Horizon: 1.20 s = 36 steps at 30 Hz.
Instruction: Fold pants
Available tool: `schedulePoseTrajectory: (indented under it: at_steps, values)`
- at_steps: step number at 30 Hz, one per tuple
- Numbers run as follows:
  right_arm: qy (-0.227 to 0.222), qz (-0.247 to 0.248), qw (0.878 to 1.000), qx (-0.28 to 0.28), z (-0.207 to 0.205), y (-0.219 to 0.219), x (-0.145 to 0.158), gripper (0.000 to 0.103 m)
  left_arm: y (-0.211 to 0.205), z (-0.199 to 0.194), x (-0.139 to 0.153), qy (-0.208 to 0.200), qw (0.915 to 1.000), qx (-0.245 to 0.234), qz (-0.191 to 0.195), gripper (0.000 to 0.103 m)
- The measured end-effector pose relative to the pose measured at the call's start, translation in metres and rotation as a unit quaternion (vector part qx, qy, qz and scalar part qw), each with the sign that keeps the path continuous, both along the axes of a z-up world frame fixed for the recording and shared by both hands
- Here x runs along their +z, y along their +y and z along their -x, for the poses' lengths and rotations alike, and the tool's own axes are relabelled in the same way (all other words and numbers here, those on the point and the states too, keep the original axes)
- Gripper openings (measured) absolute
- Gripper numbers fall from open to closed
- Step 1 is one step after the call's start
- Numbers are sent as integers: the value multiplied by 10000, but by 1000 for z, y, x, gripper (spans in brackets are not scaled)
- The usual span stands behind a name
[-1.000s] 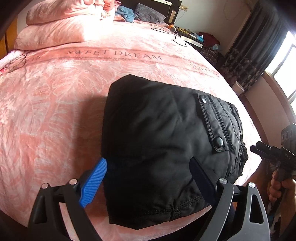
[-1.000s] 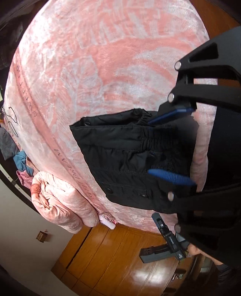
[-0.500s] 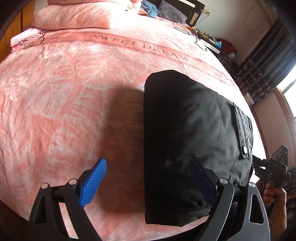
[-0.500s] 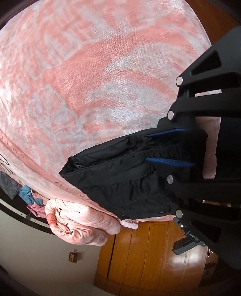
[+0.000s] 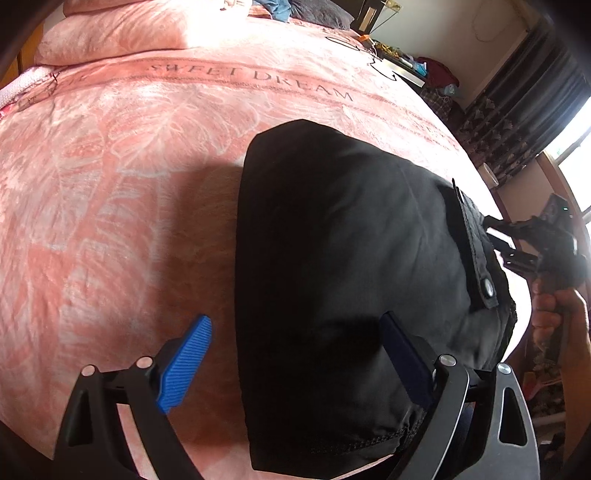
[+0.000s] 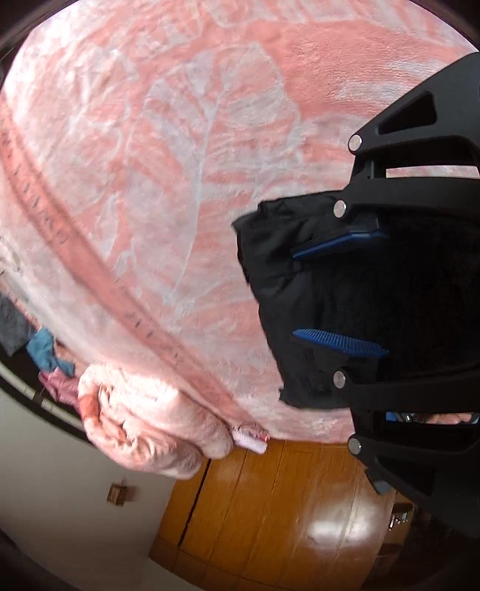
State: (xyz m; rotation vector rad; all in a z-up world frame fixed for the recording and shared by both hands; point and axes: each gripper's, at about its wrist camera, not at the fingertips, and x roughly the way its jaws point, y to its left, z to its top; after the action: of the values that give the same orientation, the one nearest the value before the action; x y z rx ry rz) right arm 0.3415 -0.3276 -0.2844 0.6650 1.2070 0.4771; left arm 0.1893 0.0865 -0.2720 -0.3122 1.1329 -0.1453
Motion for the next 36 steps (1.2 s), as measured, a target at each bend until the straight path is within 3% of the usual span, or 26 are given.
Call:
schedulePoseTrajectory:
  at_steps: [2, 3, 4, 5, 8, 12, 15, 16, 18, 19, 21, 23, 27, 30, 36]
  values:
    - [117, 47, 9999, 28, 0, -3, -12, 28, -1, 0, 2, -3, 10000, -68, -25, 93]
    - [82, -49, 10000, -16, 4, -8, -7, 33, 0, 1, 4, -23, 9999, -110, -21, 93]
    - [-22, -149, 9998, -103, 11, -15, 1, 47, 1, 1, 5, -45, 9999, -137, 16, 93]
    - [-177, -227, 9994, -190, 22, -23, 12, 51, 4, 2, 6, -63, 9998, -163, 65, 93]
    - [-484, -294, 9983, -116, 61, -34, 36, 53, 15, 4, 5, -34, 9995, -104, 284, 94]
    - [-319, -459, 9972, 504, 102, -13, 21, 54, 29, 4, -7, 214, 9976, 113, 644, 94]
    - [-75, -182, 9987, 466, 110, -8, -5, 37, 40, 5, -14, 458, 9937, 292, 981, 94]
    - [-28, -281, 9989, 384, 111, -14, -3, 37, 42, 6, -14, 487, 9929, 267, 1048, 94]
    - [-49, -621, 9979, 156, 113, -31, 10, 72, 52, 6, -8, 414, 9916, 205, 1206, 94]
    - [-81, -547, 9984, 97, 113, -38, 17, 98, 57, 4, -7, 398, 9902, 191, 1328, 94]
    - [45, -426, 9990, 149, 107, -51, 19, 99, 68, -6, -9, 471, 9825, 99, 1802, 99]
    - [560, -543, 9966, 271, 97, -60, 2, 99, 76, -22, -18, 652, 9721, 18, 2254, 99]
    - [1169, -697, 9902, 323, 79, -67, -31, 99, 86, -50, -36, 941, 9589, 64, 2678, 99]
    - [1310, -933, 9865, 295, 67, -68, -41, 99, 90, -66, -47, 1047, 9472, 53, 3031, 99]
    - [1348, -1268, 9807, 636, 51, -45, -46, 100, 71, -88, -68, 1315, 9326, -340, 3344, 99]
